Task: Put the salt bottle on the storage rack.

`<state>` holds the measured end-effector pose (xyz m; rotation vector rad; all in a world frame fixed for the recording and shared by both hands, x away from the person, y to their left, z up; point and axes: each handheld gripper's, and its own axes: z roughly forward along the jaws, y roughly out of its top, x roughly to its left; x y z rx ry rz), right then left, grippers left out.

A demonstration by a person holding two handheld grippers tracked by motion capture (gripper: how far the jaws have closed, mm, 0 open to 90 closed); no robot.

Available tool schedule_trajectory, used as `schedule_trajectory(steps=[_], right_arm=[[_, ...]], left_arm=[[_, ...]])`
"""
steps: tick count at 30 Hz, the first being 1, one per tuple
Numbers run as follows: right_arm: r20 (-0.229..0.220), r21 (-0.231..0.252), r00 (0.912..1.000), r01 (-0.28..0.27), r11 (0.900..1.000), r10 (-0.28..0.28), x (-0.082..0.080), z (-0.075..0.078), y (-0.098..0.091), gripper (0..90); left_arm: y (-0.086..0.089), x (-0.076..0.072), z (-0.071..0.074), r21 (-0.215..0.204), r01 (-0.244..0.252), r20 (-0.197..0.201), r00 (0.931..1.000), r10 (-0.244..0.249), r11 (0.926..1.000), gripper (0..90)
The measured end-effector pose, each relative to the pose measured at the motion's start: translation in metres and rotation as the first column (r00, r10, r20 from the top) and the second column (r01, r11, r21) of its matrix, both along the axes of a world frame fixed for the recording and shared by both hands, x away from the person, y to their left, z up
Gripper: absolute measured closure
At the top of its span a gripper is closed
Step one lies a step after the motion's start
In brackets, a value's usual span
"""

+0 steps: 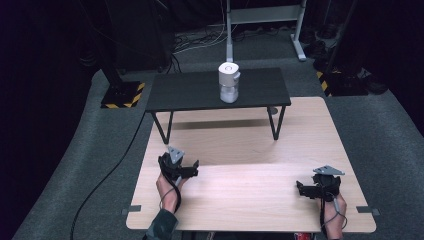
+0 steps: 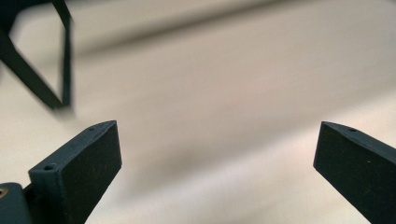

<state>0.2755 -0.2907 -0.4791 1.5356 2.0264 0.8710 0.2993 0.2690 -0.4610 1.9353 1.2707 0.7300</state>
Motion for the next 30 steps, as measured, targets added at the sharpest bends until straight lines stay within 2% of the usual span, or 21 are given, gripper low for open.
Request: schedule_trajectory(steps=[2,4,6,7,10,12,14,17,24,30], right_arm=[[0.0,-0.001,1.0,0.002,1.0,-0.002,0.0,0.0,0.0,0.0],[0.0,-0.001,1.0,0.003,1.0,-0.003,0.0,0.0,0.0,0.0],[0.002,-0.003,1.0,0.003,1.0,-0.003,0.0,0.0,0.001,0.0],[0.001,-0.002,1.0,0.004,1.0,-0.004,0.0,0.0,0.001,0.0],[0.0,-0.002,1.0,0.005,1.0,-0.005,0.0,0.0,0.0,0.0],[0.0,-0.001,1.0,0.005,1.0,-0.005,0.0,0.0,0.001,0.0],[0.0,-0.001,1.0,0.005,1.0,-0.005,0.0,0.0,0.001,0.0],[0.001,-0.002,1.0,0.006,1.0,-0.006,0.0,0.0,0.001,0.0],[0.002,-0.001,1.0,0.007,1.0,-0.007,-0.001,0.0,0.001,0.0],[0.003,-0.003,1.0,0.007,1.0,-0.007,-0.001,0.0,0.001,0.0]], left_arm=[[-0.004,-0.006,-0.008,0.023,0.018,-0.026,0.9995,-0.017,0.9996,0.7],[-0.007,-0.009,-0.013,0.035,0.022,-0.028,0.9994,-0.021,0.9991,0.7],[-0.005,-0.007,-0.014,0.017,0.028,-0.046,0.9986,-0.027,0.9995,0.8],[-0.005,-0.005,-0.014,0.017,0.031,-0.064,0.9975,-0.03,0.9994,0.6],[-0.004,-0.005,-0.015,0.022,0.031,-0.065,0.9974,-0.029,0.9993,0.7],[-0.005,-0.002,-0.015,0.021,0.027,-0.089,0.9957,-0.025,0.9994,0.8],[-0.005,-0.004,-0.015,0.023,0.024,-0.083,0.9963,-0.022,0.9995,1.3],[-0.007,-0.002,-0.013,0.042,0.035,-0.101,0.9944,-0.03,0.9985,0.5],[-0.003,0.002,-0.013,0.018,0.041,-0.121,0.9919,-0.039,0.999,0.4],[-0.002,0.003,-0.013,0.015,0.042,-0.126,0.9913,-0.04,0.999,0.4]])
